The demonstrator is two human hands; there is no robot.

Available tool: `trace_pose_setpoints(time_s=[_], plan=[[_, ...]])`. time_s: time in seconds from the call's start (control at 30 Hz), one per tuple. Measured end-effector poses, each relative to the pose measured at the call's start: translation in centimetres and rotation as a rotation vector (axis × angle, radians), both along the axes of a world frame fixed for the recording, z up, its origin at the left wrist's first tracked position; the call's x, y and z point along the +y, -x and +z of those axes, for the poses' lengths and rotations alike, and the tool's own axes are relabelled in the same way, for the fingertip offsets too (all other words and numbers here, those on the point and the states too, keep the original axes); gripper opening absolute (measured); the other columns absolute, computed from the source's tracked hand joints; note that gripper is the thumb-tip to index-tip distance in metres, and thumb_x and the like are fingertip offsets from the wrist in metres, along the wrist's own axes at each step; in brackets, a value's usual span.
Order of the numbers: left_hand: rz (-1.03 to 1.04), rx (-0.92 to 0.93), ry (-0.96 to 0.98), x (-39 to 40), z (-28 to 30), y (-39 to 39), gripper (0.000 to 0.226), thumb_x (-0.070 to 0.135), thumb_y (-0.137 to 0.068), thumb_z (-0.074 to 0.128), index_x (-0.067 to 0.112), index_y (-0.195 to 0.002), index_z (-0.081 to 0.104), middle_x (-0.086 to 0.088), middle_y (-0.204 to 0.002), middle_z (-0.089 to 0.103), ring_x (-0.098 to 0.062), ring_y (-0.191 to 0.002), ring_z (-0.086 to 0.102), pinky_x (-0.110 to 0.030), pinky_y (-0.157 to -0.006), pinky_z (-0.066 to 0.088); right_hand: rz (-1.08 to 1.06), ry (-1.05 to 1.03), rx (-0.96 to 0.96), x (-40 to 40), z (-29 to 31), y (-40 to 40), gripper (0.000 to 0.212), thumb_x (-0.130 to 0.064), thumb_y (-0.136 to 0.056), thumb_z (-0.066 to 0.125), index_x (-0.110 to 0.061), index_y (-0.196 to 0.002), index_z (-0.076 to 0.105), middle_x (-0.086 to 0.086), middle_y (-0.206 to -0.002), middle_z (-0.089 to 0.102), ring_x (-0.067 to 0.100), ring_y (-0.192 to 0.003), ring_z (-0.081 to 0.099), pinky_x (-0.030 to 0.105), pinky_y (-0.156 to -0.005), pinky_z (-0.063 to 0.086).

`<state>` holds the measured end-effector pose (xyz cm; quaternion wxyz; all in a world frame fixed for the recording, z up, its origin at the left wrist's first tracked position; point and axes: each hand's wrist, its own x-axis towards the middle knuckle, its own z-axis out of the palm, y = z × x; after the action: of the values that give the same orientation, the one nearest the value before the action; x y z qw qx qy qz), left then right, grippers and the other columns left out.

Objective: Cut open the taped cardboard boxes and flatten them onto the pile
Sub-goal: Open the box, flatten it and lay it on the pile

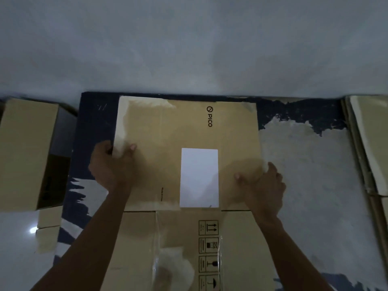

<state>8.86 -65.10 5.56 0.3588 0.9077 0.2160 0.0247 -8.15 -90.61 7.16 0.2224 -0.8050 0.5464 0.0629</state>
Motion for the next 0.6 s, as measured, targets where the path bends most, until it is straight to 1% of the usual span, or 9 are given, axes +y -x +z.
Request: trace_pose_setpoints(time_s=[0.03, 0.07, 0.13, 0.2, 0.27, 0.33, 0.4, 0.5, 0.6], plan=[[0.020, 0.011, 0.036, 0.6, 0.3, 0.0, 0.057, 0.038, -0.072, 0.086, 0.008, -0.116, 0.064, -0.010, -0.111, 0.068, -0.027, -0.103, 0.062, -0.030, -0.085, 0.047, -0.051, -0.040, -0.021, -0.3, -0.2, 0.1, 0.092, -0.050, -0.070, 0.082, -0.011, -0.141, 0.039, 0.015, -0.136, 0.050, 0.036, -0.123, 0.049, 0.045, -0.093, 0.045], [0.004, 0.037, 0.047, 1.1, 0.8, 0.1, 0.053, 0.036, -0.072, 0.086, 0.005, -0.112, 0.066, -0.011, -0.107, 0.069, -0.025, -0.097, 0.063, -0.029, -0.084, 0.047, -0.094, -0.076, -0.046, -0.7, -0.2, 0.1, 0.087, -0.048, -0.066, 0.085, -0.010, -0.134, 0.046, 0.013, -0.129, 0.057, 0.034, -0.116, 0.055, 0.041, -0.090, 0.047], [-0.124, 0.132, 0.011, 2.1, 1.5, 0.7, 0.040, 0.035, -0.074, 0.086, 0.003, -0.090, 0.068, -0.012, -0.087, 0.068, -0.026, -0.080, 0.064, -0.036, -0.073, 0.053, -0.145, -0.179, -0.092, -1.3, 0.0, 0.1, 0.078, -0.047, -0.061, 0.089, -0.009, -0.122, 0.057, 0.008, -0.114, 0.066, 0.029, -0.102, 0.064, 0.033, -0.081, 0.051], [-0.205, 0.273, -0.003, 2.7, 2.1, 1.2, 0.039, 0.033, -0.074, 0.086, 0.003, -0.073, 0.062, -0.013, -0.076, 0.064, -0.030, -0.071, 0.063, -0.037, -0.064, 0.051, -0.116, -0.286, -0.111, -1.6, 0.2, 0.0, 0.066, -0.045, -0.067, 0.086, -0.008, -0.117, 0.063, 0.008, -0.110, 0.069, 0.027, -0.095, 0.066, 0.033, -0.076, 0.054], [-0.182, 0.395, 0.054, 3.6, 2.3, 1.2, 0.042, 0.028, -0.072, 0.088, 0.001, -0.081, 0.058, -0.017, -0.086, 0.063, -0.033, -0.081, 0.062, -0.040, -0.067, 0.051, -0.067, -0.328, -0.130, -1.4, 0.7, -0.1, 0.060, -0.040, -0.079, 0.079, -0.007, -0.125, 0.057, 0.010, -0.118, 0.065, 0.029, -0.102, 0.064, 0.038, -0.081, 0.055], [-0.166, 0.460, 0.169, 4.3, 2.5, 1.0, 0.054, 0.027, -0.070, 0.089, -0.006, -0.100, 0.059, -0.019, -0.102, 0.063, -0.037, -0.094, 0.061, -0.043, -0.074, 0.051, -0.032, -0.333, -0.173, -1.2, 1.7, 0.1, 0.053, -0.034, -0.090, 0.067, -0.008, -0.132, 0.049, 0.011, -0.126, 0.058, 0.030, -0.109, 0.059, 0.042, -0.090, 0.052], [-0.187, 0.462, 0.281, 4.7, 3.3, 1.2, 0.061, 0.026, -0.074, 0.086, -0.005, -0.118, 0.057, -0.018, -0.114, 0.062, -0.037, -0.103, 0.060, -0.046, -0.082, 0.052, 0.013, -0.350, -0.218, -1.0, 2.7, 0.4, 0.039, -0.028, -0.099, 0.055, -0.008, -0.131, 0.046, 0.008, -0.125, 0.055, 0.026, -0.107, 0.055, 0.038, -0.091, 0.048], [-0.281, 0.433, 0.372, 4.8, 4.2, 2.6, 0.057, 0.024, -0.086, 0.076, 0.000, -0.131, 0.051, -0.013, -0.124, 0.059, -0.031, -0.107, 0.058, -0.048, -0.089, 0.051, 0.072, -0.389, -0.288, 0.0, 4.2, 0.8, 0.020, -0.020, -0.103, 0.046, -0.013, -0.121, 0.051, 0.009, -0.122, 0.058, 0.023, -0.101, 0.055, 0.033, -0.085, 0.047], [-0.355, 0.342, 0.385, 5.3, 5.8, 4.2, 0.048, 0.014, -0.092, 0.068, 0.002, -0.135, 0.048, -0.013, -0.125, 0.057, -0.030, -0.110, 0.055, -0.044, -0.090, 0.049, 0.101, -0.303, -0.301, 1.9, 6.0, 1.2, 0.023, -0.019, -0.103, 0.045, -0.010, -0.122, 0.054, 0.012, -0.119, 0.060, 0.027, -0.101, 0.058, 0.035, -0.084, 0.049]])
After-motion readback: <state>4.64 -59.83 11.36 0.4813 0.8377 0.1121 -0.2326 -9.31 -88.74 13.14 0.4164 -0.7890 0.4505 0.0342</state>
